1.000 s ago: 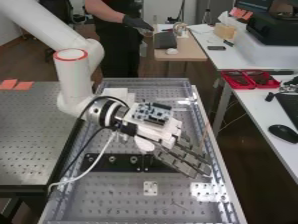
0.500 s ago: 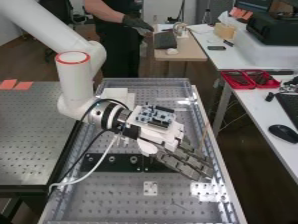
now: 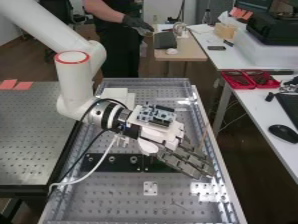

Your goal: Grab the drill bit and place it in the clear container

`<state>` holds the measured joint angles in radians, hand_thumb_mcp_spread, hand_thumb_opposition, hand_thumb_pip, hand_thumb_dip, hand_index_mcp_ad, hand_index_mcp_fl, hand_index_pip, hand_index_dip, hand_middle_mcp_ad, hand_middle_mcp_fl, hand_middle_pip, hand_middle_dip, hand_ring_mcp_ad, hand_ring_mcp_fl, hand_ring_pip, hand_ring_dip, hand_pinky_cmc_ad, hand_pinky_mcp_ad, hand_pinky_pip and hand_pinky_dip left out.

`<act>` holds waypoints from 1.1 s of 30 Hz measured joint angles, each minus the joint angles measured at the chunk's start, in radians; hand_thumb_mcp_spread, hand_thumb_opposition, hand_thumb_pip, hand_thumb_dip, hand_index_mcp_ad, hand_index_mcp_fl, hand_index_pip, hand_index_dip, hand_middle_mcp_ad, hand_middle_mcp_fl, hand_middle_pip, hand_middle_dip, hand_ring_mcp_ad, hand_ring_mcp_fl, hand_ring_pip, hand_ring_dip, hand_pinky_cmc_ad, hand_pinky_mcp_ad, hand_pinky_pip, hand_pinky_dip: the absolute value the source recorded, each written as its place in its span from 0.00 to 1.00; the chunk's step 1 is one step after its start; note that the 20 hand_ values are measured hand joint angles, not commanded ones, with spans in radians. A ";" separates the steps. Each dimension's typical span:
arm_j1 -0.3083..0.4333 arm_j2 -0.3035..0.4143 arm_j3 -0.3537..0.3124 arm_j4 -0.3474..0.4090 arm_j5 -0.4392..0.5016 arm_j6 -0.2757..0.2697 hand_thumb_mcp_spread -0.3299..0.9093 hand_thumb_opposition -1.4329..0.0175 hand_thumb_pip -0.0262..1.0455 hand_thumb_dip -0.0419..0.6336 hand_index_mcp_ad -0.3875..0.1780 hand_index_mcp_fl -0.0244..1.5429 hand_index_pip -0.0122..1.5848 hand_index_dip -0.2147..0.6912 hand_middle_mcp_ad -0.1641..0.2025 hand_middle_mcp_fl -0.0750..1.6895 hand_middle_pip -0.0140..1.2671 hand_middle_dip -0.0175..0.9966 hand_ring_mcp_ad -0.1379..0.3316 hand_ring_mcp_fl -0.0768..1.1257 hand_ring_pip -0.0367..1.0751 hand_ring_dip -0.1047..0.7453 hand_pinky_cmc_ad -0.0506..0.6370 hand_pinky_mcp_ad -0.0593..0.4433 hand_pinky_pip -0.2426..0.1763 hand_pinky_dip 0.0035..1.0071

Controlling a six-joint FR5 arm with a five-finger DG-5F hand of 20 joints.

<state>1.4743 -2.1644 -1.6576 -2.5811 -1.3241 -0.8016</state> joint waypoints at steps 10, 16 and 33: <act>-0.007 0.000 0.004 -0.008 -0.017 -0.022 0.74 0.33 0.50 0.50 0.41 0.44 0.67 0.65 0.52 0.18 0.11 0.22 0.68 0.11 0.12 0.14 0.51 0.39 0.43 0.14; -0.008 0.006 -0.002 -0.001 -0.015 -0.016 0.75 0.32 0.50 0.50 0.41 0.44 0.67 0.65 0.53 0.19 0.11 0.22 0.67 0.11 0.11 0.14 0.52 0.39 0.43 0.14; -0.011 0.001 0.009 -0.004 -0.011 0.020 0.71 0.37 0.51 0.51 0.43 0.39 0.61 0.66 0.52 0.19 0.11 0.22 0.67 0.11 0.12 0.15 0.52 0.38 0.43 0.14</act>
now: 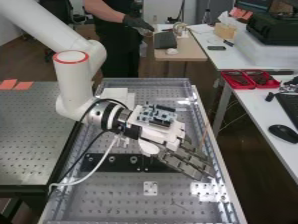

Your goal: Grab the drill bit and place it in the clear container

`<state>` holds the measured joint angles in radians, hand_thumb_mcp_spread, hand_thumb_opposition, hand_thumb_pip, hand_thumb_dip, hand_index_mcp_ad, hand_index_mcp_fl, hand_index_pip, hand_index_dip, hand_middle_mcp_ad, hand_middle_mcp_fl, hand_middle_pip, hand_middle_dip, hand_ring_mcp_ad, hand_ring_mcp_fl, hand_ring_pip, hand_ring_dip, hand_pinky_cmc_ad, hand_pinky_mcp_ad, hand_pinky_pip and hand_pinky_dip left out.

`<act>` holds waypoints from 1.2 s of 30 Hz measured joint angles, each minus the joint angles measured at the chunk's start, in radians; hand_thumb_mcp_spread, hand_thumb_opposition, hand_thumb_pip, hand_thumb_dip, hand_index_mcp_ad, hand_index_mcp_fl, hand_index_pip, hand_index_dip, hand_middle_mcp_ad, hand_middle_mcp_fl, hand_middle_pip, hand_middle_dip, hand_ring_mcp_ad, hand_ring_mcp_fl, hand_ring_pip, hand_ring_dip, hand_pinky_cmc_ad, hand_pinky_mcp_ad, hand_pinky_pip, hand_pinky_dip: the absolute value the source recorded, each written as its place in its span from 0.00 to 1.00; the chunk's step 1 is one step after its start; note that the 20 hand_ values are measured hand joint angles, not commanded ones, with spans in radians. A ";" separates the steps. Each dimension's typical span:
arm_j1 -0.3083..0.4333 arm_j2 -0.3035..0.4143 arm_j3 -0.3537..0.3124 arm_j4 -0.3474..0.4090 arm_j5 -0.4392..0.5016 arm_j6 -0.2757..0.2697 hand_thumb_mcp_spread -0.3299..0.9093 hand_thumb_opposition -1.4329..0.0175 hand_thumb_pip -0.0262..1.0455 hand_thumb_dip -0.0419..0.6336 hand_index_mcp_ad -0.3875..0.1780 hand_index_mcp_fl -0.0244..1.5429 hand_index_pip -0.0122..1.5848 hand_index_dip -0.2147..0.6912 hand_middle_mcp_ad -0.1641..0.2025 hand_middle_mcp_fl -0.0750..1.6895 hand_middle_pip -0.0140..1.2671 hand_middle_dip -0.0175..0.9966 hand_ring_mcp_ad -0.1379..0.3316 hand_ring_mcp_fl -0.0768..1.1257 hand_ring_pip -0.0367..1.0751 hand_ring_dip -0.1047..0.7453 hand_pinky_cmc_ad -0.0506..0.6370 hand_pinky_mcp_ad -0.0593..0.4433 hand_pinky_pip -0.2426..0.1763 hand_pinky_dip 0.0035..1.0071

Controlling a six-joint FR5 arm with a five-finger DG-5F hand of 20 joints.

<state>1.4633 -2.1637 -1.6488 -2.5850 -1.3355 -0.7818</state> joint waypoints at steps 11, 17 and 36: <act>-0.002 -0.001 0.002 -0.001 -0.007 -0.011 0.71 0.38 0.52 0.50 0.43 0.39 0.60 0.65 0.52 0.19 0.11 0.22 0.67 0.11 0.12 0.15 0.53 0.39 0.43 0.14; -0.002 -0.007 0.004 -0.008 -0.014 -0.014 0.70 0.38 0.52 0.50 0.43 0.39 0.60 0.65 0.52 0.19 0.11 0.22 0.67 0.11 0.12 0.15 0.53 0.39 0.43 0.14; -0.003 0.001 -0.001 -0.014 -0.016 -0.012 0.70 0.38 0.52 0.50 0.43 0.41 0.60 0.65 0.52 0.19 0.11 0.22 0.68 0.11 0.12 0.15 0.53 0.39 0.43 0.14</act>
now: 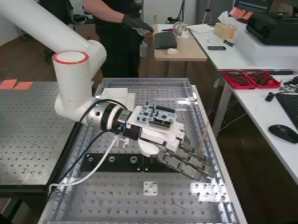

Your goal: Grab the drill bit and place it in the clear container

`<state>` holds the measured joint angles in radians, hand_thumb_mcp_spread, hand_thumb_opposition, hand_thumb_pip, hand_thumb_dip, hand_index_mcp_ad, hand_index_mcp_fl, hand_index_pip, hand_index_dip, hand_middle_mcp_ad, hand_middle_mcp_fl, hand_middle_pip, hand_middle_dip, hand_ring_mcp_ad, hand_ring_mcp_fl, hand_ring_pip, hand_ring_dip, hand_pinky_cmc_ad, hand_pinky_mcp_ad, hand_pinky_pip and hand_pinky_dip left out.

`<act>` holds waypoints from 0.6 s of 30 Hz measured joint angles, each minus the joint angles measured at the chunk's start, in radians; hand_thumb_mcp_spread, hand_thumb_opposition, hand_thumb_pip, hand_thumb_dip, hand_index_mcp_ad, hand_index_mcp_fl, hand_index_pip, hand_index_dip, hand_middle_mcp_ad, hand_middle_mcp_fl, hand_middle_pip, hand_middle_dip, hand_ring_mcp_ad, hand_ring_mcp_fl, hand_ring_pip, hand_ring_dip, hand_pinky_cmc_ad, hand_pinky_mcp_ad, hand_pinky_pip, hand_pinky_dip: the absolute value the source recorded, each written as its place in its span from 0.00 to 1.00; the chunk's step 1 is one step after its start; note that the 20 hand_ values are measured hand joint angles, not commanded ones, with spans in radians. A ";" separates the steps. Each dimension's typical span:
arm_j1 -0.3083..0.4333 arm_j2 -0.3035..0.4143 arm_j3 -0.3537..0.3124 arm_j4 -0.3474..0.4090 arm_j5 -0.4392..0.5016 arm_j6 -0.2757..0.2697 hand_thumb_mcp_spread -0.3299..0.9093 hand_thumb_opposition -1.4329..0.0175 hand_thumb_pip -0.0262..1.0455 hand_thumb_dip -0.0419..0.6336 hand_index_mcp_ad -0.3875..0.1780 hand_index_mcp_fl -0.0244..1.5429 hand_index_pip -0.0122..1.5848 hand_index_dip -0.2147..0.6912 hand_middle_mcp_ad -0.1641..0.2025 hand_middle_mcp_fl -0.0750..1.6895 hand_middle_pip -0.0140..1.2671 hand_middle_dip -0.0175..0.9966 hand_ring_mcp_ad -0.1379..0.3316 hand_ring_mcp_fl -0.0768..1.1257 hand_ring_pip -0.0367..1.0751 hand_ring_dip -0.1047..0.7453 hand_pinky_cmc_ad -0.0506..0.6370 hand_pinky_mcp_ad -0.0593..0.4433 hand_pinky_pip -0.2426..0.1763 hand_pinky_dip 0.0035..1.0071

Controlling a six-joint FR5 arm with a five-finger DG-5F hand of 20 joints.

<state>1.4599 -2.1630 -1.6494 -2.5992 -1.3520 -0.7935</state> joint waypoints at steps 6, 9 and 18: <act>0.001 0.000 -0.003 0.003 0.002 0.007 0.70 0.38 0.52 0.50 0.43 0.41 0.60 0.65 0.52 0.19 0.11 0.22 0.67 0.11 0.12 0.15 0.53 0.38 0.43 0.14; 0.001 -0.003 -0.001 0.003 0.002 0.007 0.70 0.38 0.52 0.50 0.43 0.41 0.60 0.65 0.52 0.19 0.11 0.22 0.68 0.11 0.12 0.15 0.53 0.38 0.43 0.14; -0.003 -0.006 0.002 0.011 -0.001 -0.005 0.74 0.33 0.50 0.50 0.40 0.46 0.68 0.65 0.52 0.19 0.11 0.22 0.68 0.11 0.11 0.15 0.53 0.39 0.43 0.14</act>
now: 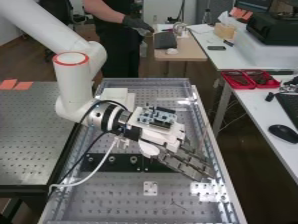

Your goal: Grab the drill bit and place it in the clear container

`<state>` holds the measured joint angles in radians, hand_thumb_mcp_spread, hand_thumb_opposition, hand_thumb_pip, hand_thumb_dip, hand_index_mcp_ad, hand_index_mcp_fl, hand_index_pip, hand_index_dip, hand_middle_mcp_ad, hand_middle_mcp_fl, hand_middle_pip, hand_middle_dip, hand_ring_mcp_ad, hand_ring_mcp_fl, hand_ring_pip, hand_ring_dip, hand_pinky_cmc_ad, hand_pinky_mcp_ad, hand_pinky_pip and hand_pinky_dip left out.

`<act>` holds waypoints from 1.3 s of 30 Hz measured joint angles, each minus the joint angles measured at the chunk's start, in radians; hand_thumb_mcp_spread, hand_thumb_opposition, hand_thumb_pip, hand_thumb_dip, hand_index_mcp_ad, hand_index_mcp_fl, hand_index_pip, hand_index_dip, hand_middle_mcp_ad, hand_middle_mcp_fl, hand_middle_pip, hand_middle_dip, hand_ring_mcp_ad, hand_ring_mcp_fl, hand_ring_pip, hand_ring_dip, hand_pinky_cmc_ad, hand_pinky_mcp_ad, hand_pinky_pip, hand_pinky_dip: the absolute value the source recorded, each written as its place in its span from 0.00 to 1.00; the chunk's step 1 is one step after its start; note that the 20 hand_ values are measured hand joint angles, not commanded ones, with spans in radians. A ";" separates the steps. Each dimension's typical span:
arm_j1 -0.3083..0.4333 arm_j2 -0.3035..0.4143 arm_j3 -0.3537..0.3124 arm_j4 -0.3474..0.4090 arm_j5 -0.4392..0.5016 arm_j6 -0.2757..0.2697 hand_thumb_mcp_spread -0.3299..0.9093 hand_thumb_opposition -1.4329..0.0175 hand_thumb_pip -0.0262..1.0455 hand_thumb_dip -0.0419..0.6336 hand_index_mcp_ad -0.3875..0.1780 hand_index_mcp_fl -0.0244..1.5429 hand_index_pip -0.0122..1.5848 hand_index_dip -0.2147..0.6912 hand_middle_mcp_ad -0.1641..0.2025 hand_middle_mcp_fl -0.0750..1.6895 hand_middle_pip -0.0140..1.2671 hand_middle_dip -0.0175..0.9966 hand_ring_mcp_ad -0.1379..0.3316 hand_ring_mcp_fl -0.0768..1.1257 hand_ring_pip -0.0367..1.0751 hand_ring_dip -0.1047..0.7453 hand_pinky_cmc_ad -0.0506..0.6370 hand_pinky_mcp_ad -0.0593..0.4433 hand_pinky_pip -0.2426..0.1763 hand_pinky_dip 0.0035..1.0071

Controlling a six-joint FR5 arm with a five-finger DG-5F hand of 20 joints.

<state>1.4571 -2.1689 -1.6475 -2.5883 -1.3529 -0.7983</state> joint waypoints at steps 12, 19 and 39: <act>-0.003 0.005 -0.005 0.023 -0.017 0.007 0.80 0.31 0.49 0.50 0.42 0.54 0.62 0.65 0.52 0.22 0.11 0.22 0.67 0.13 0.12 0.15 0.55 0.39 0.43 0.14; -0.005 -0.005 0.016 -0.025 -0.020 0.008 0.78 0.31 0.49 0.51 0.42 0.54 0.57 0.67 0.52 0.22 0.11 0.22 0.67 0.13 0.13 0.15 0.55 0.39 0.43 0.14; -0.005 -0.006 0.017 -0.044 -0.026 0.018 0.67 0.39 0.56 0.50 0.46 0.37 0.51 0.65 0.52 0.18 0.10 0.22 0.67 0.11 0.13 0.15 0.55 0.39 0.44 0.14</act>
<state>1.4518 -2.1751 -1.6303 -2.6322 -1.3785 -0.7799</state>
